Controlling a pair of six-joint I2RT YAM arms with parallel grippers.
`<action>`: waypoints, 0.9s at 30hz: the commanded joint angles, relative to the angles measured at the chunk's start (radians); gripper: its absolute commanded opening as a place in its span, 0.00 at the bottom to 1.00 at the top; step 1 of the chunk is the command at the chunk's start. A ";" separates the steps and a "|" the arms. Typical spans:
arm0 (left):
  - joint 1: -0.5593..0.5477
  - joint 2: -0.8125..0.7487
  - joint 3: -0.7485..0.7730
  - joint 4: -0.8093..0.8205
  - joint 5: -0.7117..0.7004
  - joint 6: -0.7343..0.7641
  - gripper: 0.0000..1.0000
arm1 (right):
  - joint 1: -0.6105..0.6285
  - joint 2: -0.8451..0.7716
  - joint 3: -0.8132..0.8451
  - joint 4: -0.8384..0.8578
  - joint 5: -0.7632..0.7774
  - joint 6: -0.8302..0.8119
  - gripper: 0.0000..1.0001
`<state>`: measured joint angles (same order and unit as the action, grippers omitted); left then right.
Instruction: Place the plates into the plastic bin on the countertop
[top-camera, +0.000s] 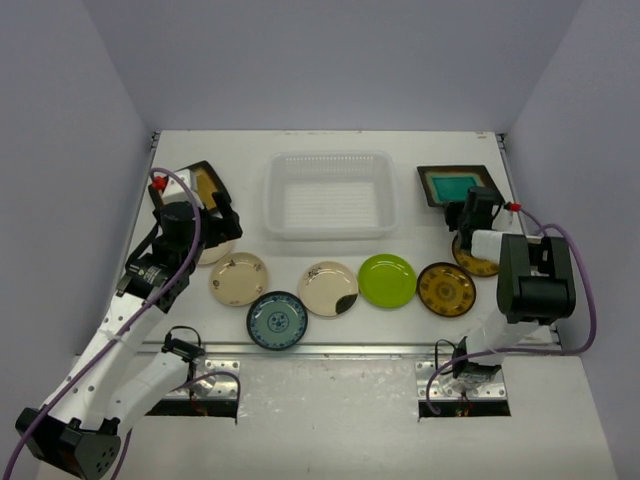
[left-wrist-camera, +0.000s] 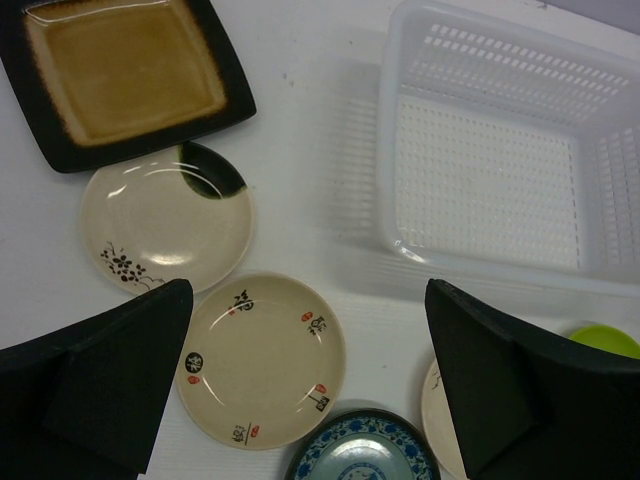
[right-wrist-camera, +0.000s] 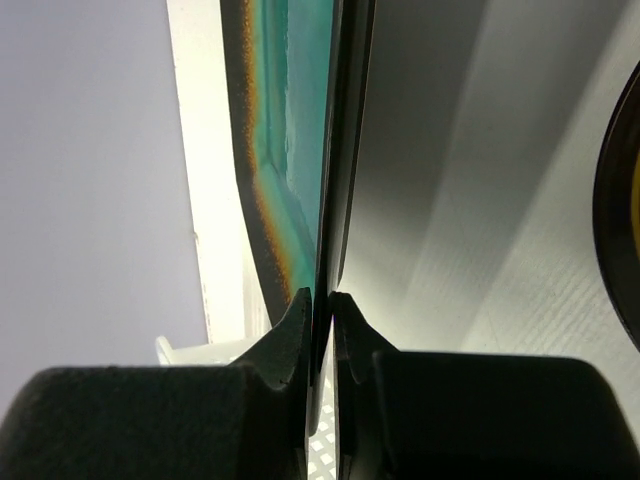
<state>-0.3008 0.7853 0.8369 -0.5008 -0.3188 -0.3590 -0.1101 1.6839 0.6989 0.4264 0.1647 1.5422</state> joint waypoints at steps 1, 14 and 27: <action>-0.011 -0.017 0.002 0.044 0.010 0.017 1.00 | -0.016 -0.128 0.103 0.245 -0.019 -0.053 0.00; -0.009 -0.018 0.002 0.045 0.011 0.017 1.00 | -0.001 -0.272 0.131 0.235 -0.155 -0.039 0.00; -0.009 -0.020 0.004 0.048 0.031 0.017 1.00 | 0.156 -0.169 0.505 -0.228 -0.697 -0.411 0.00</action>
<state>-0.3008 0.7822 0.8356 -0.4973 -0.3140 -0.3492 -0.0493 1.5010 1.0105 0.1416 -0.2716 1.3364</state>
